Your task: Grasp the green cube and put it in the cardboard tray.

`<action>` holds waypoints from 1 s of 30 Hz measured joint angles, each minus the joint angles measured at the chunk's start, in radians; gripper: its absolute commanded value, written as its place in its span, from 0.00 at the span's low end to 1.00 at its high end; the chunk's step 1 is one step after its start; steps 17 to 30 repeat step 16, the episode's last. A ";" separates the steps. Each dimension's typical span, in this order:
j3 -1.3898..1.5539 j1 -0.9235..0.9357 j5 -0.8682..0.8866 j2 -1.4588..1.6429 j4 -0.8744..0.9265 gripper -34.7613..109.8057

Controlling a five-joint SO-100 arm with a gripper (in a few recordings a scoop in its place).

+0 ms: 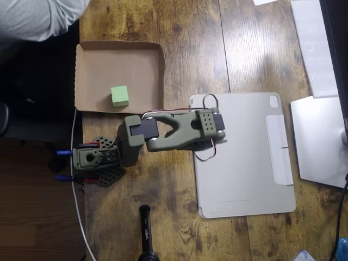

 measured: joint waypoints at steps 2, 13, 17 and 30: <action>0.000 0.018 -0.009 0.002 0.000 0.24; 0.006 0.026 -0.012 0.005 0.000 0.24; 0.006 0.025 -0.012 0.005 0.000 0.24; 0.006 0.025 -0.012 0.005 0.000 0.24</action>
